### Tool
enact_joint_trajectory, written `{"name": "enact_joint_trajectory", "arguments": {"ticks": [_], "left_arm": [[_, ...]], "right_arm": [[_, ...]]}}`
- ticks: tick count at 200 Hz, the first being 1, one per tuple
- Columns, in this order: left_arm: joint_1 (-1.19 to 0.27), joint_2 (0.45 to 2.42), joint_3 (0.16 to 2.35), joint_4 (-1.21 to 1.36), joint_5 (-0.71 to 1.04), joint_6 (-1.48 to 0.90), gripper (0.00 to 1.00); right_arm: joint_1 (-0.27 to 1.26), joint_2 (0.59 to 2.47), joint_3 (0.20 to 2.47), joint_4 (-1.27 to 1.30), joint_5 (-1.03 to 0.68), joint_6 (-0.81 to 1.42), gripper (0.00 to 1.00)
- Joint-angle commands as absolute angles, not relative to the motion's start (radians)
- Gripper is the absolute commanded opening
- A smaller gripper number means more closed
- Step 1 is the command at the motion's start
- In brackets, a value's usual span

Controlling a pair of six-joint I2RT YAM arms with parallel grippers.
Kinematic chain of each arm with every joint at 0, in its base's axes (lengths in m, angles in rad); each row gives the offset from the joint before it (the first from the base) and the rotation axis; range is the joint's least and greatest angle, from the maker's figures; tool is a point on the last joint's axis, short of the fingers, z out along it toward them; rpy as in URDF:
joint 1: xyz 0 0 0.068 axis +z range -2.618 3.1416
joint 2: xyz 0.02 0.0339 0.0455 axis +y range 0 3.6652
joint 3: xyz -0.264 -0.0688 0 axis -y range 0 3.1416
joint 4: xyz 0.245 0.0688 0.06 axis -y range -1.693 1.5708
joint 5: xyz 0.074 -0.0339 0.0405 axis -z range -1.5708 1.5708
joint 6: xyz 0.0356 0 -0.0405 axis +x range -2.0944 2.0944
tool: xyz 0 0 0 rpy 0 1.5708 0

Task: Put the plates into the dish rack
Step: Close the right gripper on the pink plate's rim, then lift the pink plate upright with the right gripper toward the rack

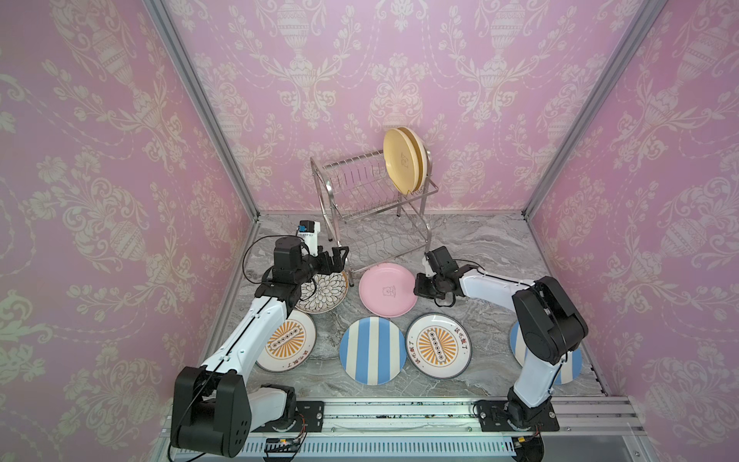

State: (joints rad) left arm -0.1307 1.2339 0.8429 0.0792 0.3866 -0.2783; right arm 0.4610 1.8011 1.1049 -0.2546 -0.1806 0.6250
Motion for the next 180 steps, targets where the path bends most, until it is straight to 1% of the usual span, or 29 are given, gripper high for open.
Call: {"name": "enact_joint_trajectory", "arguments": {"ticks": [1, 9, 41, 77, 102, 145, 180], "left_arm": [[-0.138, 1.215, 0.867, 0.115, 0.398, -0.255, 0.99], [-0.138, 1.216, 0.870, 0.115, 0.399, -0.253, 0.99], [-0.138, 1.224, 0.874, 0.121, 0.406, -0.245, 0.99], [-0.140, 1.223, 0.875, 0.122, 0.402, -0.218, 0.99], [-0.142, 1.223, 0.876, 0.126, 0.406, -0.203, 0.99], [-0.144, 1.215, 0.876, 0.126, 0.410, -0.183, 0.99], [-0.143, 1.230, 0.876, 0.128, 0.397, -0.159, 0.99]], "right_arm": [[0.463, 1.738, 1.164, -0.407, -0.094, 0.572, 0.05], [0.459, 1.733, 1.206, -0.445, -0.076, 0.562, 0.05], [0.444, 1.676, 1.225, -0.573, -0.011, 0.532, 0.04], [0.443, 1.559, 1.256, -0.760, 0.146, 0.491, 0.00], [0.438, 1.484, 1.319, -0.890, 0.252, 0.460, 0.00], [0.438, 1.431, 1.584, -1.140, 0.507, 0.363, 0.00], [0.472, 1.444, 1.873, -1.171, 0.696, 0.256, 0.00]]}}
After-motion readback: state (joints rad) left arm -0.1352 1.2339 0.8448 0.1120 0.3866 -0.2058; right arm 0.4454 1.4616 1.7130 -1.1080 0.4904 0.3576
